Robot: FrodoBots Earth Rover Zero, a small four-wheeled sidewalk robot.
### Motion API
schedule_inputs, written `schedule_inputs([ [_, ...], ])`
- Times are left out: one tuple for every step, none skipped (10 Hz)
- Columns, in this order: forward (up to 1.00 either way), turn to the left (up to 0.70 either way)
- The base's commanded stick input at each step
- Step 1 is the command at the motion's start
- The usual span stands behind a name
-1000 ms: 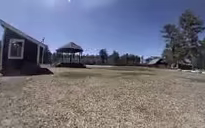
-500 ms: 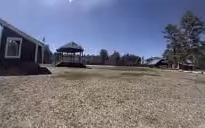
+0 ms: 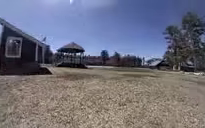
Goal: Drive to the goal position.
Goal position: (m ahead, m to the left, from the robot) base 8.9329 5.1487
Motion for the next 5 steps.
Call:
schedule_inputs([
  [0.70, 0.35],
  [0.70, 0.35],
  [0.70, 0.35],
  [0.70, 0.31],
  [0.70, 0.24],
])
